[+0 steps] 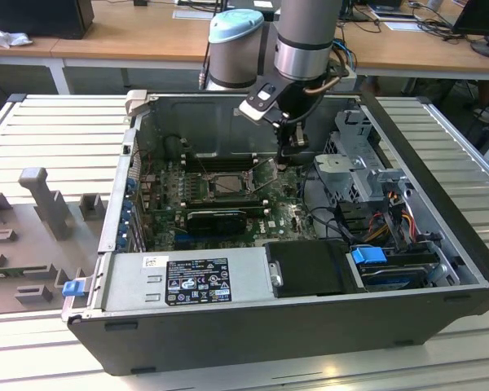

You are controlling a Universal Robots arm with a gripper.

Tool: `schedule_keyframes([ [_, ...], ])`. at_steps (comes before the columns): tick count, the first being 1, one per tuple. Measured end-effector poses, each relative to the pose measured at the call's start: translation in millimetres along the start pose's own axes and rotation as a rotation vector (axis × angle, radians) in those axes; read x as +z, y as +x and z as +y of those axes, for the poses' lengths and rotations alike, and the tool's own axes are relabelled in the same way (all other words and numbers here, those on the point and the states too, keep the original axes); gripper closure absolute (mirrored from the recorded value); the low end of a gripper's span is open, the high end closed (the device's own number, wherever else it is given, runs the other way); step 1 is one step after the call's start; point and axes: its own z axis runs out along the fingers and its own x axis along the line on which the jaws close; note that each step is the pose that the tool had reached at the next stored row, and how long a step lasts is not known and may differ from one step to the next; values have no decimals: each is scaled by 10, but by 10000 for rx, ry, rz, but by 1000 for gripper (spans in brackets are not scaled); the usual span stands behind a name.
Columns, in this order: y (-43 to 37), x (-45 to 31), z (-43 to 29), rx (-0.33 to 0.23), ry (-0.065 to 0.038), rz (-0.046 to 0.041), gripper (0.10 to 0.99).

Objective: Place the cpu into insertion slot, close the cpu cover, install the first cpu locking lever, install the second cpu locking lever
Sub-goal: 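Close the cpu cover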

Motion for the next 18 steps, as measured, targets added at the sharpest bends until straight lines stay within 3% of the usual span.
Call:
schedule_keyframes([
  [3,-5,32,53,-18,0,1,980],
  [8,-12,130,69,-24,9,3,980],
  [18,-9,136,32,-24,24,2,980],
])
